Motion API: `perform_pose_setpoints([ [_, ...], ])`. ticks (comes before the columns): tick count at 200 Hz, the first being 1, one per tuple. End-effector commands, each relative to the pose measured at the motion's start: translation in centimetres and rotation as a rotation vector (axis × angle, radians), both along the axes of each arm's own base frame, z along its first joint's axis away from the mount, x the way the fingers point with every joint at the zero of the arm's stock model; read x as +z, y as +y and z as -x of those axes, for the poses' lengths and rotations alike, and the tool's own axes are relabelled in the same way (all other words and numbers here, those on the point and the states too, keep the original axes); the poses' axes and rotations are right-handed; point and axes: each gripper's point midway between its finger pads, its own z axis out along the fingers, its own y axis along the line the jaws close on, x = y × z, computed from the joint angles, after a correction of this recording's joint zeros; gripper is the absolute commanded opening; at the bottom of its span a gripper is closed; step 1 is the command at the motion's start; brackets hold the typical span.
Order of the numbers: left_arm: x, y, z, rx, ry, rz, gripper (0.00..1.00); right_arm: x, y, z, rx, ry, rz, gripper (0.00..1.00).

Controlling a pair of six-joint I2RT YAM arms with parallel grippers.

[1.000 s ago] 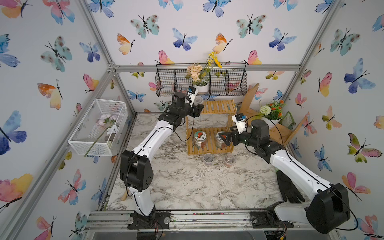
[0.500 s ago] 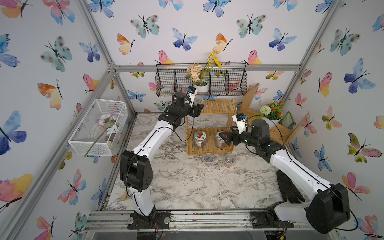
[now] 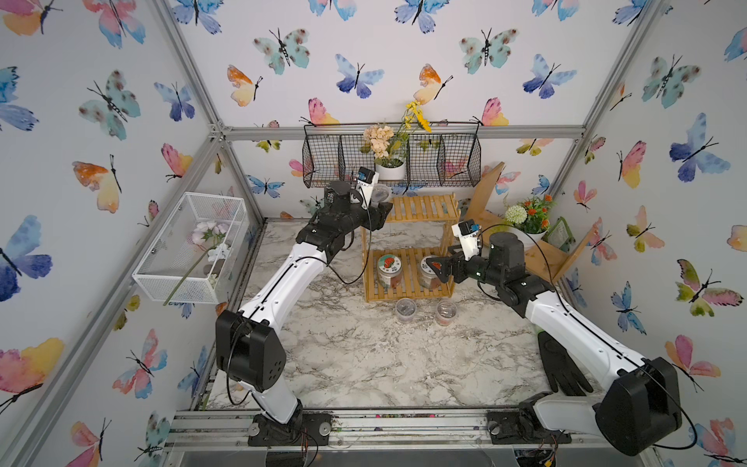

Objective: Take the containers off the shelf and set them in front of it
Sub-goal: 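Pick up a container from the shelf, then place the container at the center of the board.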

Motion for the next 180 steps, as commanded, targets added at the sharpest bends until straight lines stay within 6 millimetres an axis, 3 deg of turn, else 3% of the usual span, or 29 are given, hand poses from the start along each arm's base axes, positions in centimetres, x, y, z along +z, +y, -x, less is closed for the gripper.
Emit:
perform_pose_setpoints([
  [1,2.2,0.0,2.2,-0.028,-0.062,0.013,0.67,1.0,-0.1,0.5,0.018,-0.022,-0.015,0.98],
  [41,1.4,0.4,5.5,-0.041,-0.062,0.003,0.67,1.0,-0.1,0.8,0.024,-0.017,-0.018,0.98],
  [124,-2.5,0.8,13.2,-0.047,-0.034,-0.016,0.67,0.2,-0.7,2.3,0.028,0.006,-0.016,0.98],
  [180,-4.7,2.2,16.2,-0.027,-0.014,0.012,0.67,-0.5,-1.1,3.7,0.036,0.021,-0.019,0.98],
])
